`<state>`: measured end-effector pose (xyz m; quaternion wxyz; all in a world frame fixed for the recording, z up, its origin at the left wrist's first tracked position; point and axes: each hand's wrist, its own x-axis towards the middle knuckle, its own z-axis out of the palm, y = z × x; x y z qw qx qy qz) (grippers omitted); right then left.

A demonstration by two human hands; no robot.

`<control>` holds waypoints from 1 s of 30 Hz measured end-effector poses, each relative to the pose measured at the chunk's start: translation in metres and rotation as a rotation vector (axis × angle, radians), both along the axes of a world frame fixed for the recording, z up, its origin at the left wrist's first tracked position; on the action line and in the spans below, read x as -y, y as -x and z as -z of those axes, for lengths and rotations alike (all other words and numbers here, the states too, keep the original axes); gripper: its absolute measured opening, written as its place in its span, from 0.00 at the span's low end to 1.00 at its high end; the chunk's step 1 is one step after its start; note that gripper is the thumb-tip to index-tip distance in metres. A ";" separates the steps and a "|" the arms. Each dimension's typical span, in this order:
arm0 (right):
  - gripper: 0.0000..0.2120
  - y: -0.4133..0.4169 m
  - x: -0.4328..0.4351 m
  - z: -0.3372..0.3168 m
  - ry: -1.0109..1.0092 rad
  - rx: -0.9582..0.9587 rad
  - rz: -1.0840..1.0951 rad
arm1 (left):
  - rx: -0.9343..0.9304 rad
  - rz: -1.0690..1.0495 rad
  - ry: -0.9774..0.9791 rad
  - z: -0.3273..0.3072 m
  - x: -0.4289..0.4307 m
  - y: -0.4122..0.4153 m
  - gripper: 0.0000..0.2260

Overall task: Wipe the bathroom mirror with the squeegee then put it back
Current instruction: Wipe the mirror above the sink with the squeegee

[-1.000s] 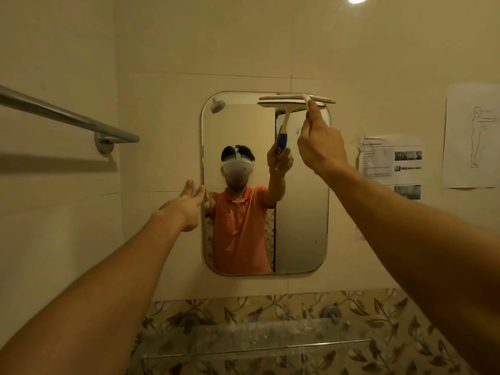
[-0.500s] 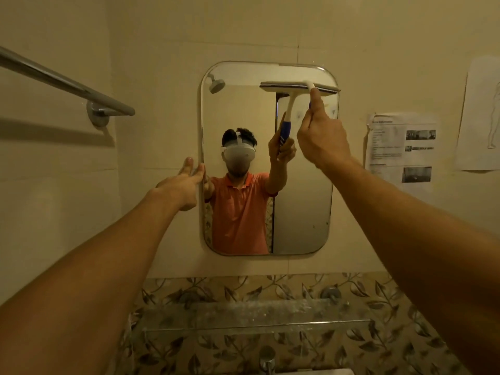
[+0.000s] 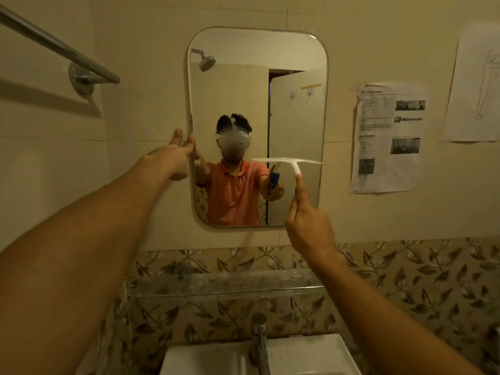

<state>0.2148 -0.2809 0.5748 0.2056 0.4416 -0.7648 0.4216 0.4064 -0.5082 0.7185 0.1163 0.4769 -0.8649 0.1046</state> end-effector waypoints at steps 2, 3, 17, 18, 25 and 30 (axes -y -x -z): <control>0.31 -0.003 0.000 0.025 -0.010 0.007 -0.007 | 0.000 -0.007 -0.004 0.000 0.001 0.001 0.46; 0.31 -0.004 0.000 0.036 -0.014 0.012 -0.009 | -0.002 -0.008 -0.006 0.000 0.000 0.001 0.45; 0.31 -0.008 -0.030 0.095 -0.143 0.134 -0.025 | -0.015 0.009 -0.026 0.001 0.012 0.004 0.47; 0.30 -0.006 -0.033 0.080 -0.107 0.133 -0.038 | -0.017 0.013 -0.035 0.000 0.012 0.004 0.47; 0.25 0.030 -0.022 -0.121 0.234 0.018 -0.018 | -0.023 0.020 -0.084 -0.003 0.007 0.001 0.47; 0.24 0.044 -0.009 -0.226 0.274 -0.058 0.001 | -0.025 0.020 -0.081 -0.004 0.006 0.000 0.48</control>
